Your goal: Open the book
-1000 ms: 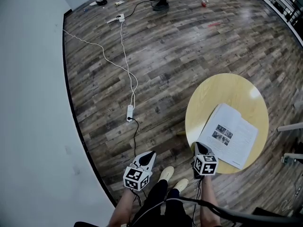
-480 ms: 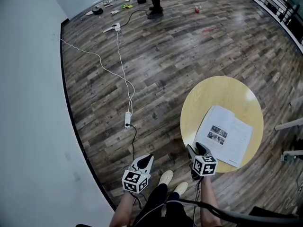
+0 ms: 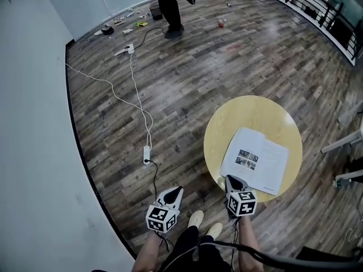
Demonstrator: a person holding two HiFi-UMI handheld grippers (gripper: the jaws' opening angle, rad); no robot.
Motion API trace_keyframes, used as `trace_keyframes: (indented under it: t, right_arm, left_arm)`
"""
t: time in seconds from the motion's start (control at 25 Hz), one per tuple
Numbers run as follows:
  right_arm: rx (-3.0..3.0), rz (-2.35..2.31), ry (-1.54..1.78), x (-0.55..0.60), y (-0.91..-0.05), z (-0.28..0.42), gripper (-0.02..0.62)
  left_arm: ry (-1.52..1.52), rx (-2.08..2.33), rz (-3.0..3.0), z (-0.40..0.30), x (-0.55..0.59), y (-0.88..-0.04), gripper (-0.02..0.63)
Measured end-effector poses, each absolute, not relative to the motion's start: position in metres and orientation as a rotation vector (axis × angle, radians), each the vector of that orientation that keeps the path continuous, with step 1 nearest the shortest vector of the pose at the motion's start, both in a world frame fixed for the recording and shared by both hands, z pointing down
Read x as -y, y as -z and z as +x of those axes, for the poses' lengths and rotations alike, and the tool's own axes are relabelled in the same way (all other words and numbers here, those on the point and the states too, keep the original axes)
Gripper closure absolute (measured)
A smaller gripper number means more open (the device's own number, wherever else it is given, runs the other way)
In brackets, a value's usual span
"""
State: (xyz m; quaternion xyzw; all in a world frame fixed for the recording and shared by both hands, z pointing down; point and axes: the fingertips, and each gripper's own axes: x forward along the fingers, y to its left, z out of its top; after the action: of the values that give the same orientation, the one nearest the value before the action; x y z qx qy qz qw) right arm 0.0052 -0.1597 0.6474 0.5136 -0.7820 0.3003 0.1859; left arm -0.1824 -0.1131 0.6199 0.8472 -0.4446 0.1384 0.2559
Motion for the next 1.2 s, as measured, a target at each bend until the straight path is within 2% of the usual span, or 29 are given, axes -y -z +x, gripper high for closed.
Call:
trace_keyframes:
  t: [0.44, 0.96, 1.2]
  right_arm:
    - [2.245, 1.647, -0.674, 0.121, -0.568, 0.069, 0.592]
    - [2.151, 2.058, -0.463, 0.046, -0.464, 0.203, 0.592]
    - [2.118, 2.172, -0.395, 0.009, -0.432, 0.241, 0.592]
  left_arm:
    - [-0.323, 1.106, 2.472, -0.111, 0.112, -0.564, 0.607]
    - [-0.226, 0.821, 2.772, 0.036, 0.099, -0.477, 0.607]
    - [-0.194, 0.734, 2.85, 0.079, 0.079, -0.449, 0.607]
